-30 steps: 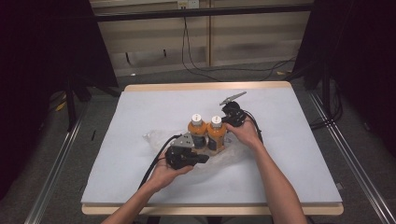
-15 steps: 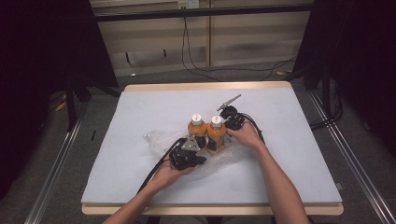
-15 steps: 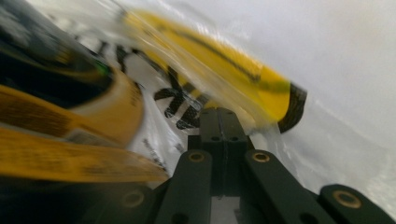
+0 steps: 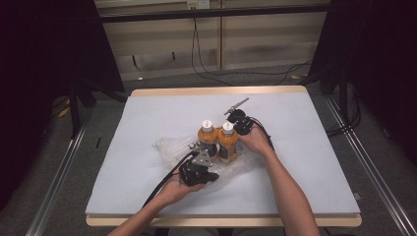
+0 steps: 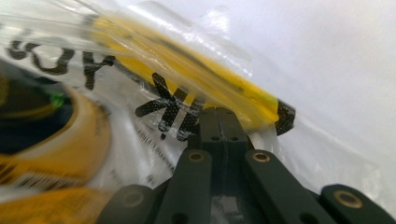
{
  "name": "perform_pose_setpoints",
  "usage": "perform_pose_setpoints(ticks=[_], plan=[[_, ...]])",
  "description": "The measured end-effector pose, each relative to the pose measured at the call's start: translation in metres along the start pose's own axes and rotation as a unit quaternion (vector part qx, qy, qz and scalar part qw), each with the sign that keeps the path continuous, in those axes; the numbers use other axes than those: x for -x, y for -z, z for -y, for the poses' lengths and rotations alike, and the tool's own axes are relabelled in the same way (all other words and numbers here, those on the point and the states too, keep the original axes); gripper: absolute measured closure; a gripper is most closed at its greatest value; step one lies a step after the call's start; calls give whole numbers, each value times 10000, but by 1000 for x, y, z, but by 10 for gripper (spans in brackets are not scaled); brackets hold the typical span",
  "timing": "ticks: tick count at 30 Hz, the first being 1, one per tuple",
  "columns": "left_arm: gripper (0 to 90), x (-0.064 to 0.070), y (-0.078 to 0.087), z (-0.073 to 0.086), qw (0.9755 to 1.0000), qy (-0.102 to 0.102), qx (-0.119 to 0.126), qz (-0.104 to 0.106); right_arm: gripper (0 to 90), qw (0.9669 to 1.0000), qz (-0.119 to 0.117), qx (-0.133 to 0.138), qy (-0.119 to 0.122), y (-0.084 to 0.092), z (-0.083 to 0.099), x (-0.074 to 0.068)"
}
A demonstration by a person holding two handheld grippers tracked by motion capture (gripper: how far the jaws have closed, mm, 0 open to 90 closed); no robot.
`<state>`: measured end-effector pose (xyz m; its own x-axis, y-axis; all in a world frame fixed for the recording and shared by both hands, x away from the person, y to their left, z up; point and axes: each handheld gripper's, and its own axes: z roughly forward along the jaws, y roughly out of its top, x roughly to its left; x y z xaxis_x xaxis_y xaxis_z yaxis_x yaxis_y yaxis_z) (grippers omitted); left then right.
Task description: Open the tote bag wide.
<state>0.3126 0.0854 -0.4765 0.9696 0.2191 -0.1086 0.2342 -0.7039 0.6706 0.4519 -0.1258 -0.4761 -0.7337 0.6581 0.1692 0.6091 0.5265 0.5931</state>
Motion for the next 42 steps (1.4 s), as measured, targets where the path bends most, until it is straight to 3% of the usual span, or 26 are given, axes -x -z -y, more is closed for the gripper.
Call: perform_pose_setpoints(ticks=[1, 2, 4, 7, 10, 14, 17, 18, 19, 21, 26, 29, 34, 36, 38, 41, 42], plan=[[900, 1, 2, 0, 9999, -32, -141, 20, 900, 10000, 79, -11, 10, -1, -2, -1], [900, 3, 0, 1, 10000, -25, 9, 50, 900, 9999, 114, 4, 32, -2, -3, -2], [900, 7, 1, 2, 9999, -35, 13, 111, 900, 9999, 127, 41, 9, -4, -4, 0], [900, 11, 1, 2, 9999, -50, -9, 153, 900, 9998, 208, 63, -32, -5, -7, 1], [900, 17, 1, 0, 9997, -205, -106, 105, 900, 9993, 368, 50, 6, -8, -12, 1], [900, 23, 3, 1, 9991, -269, -171, 278, 900, 9985, 540, 1, 43, -12, -18, 2], [900, 30, 3, 2, 9988, -453, -178, 35, 900, 9981, 613, -35, 69, -14, -22, 1], [900, 31, 3, 2, 9990, -422, -155, 48, 900, 9980, 633, -64, 47, -14, -23, 1], [900, 29, 4, 2, 9988, -412, -200, 198, 900, 9979, 647, -56, 54, -14, -23, 1], [900, 28, 4, 5, 9993, -294, -116, 210, 900, 9977, 672, -24, 2, -15, -24, 2], [900, 29, 4, 5, 9990, -322, -111, 297, 900, 9974, 721, -51, 8, -16, -26, 2], [900, 31, 4, 8, 9991, -213, -34, 367, 900, 9969, 780, -99, -21, -17, -28, 2], [900, 36, 6, 7, 9986, -419, -112, 298, 900, 9970, 767, -62, -54, -19, -30, 6], [900, 37, 6, 8, 9987, -362, -106, 346, 900, 9968, 799, -79, -55, -19, -31, 6], [900, 38, 8, 8, 9987, -413, -167, 265, 900, 9966, 819, -87, -68, -19, -32, 5], [900, 35, 14, 10, 9979, -473, -328, 308, 900, 9961, 878, -92, -56, -20, -33, 5], [900, 33, 13, 13, 9988, -406, -173, 208, 900, 9958, 912, -82, -68, -21, -34, 5]])
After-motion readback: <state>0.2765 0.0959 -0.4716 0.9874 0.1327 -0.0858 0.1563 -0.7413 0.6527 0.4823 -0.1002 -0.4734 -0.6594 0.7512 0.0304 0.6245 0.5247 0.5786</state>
